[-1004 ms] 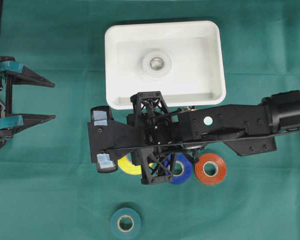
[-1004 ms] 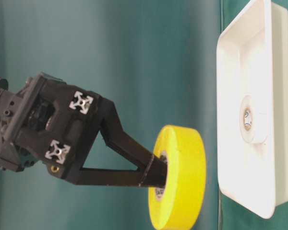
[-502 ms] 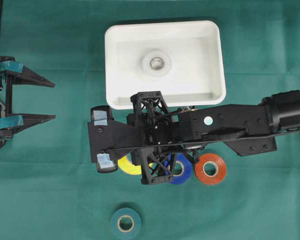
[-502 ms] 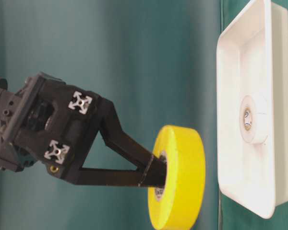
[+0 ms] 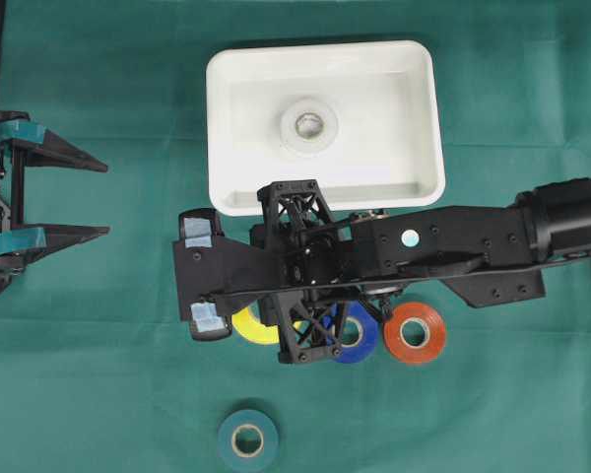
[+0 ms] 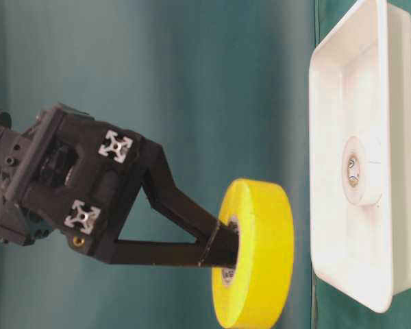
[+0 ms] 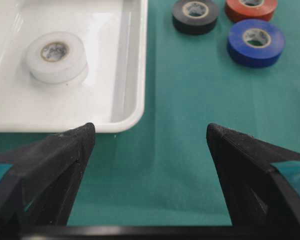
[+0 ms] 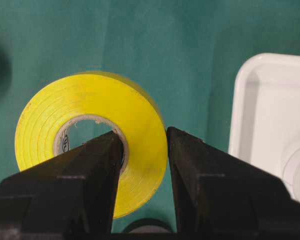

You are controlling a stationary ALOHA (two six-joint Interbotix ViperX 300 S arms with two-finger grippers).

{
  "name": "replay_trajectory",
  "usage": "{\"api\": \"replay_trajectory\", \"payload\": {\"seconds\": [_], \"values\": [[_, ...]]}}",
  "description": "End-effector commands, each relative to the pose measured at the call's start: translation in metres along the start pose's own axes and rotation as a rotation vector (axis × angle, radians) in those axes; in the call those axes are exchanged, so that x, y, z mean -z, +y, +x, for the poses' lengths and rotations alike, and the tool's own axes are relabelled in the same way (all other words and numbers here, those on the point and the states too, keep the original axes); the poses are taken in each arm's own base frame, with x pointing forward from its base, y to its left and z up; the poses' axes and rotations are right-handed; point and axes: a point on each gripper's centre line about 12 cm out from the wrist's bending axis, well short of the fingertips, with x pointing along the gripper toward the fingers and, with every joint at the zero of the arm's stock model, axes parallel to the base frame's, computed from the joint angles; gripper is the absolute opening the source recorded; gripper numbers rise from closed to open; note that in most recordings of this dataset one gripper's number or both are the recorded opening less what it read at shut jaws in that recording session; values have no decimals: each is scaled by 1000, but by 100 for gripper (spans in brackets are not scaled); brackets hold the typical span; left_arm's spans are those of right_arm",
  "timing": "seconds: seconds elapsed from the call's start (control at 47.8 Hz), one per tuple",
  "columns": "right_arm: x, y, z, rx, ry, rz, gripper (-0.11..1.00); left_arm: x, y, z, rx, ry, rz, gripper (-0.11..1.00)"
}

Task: Pick up the tape from a random location and place it into the white case.
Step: 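Lift the yellow tape and carry it over the white tray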

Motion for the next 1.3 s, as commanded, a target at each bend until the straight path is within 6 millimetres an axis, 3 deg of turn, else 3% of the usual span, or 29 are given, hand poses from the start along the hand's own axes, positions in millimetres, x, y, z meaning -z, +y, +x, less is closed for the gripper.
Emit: {"api": "replay_trajectory", "payload": {"seconds": [0.0, 0.209, 0.356, 0.962, 1.276], "values": [[-9, -3, -26, 3, -66, 2, 31, -4, 0, 1, -2, -8, -4, 94], [-8, -22, -23, 58, -52, 14, 31, -4, 0, 1, -1, -6, -4, 94], [-6, -46, -17, 86, -36, 55, 31, -4, 0, 1, -2, -8, -4, 94], [11, -187, -8, 246, -42, 282, 31, -3, 0, 1, -1, -5, -4, 94], [17, -204, -6, 264, -51, 309, 31, -4, 0, 1, -2, -8, -4, 94]]}}
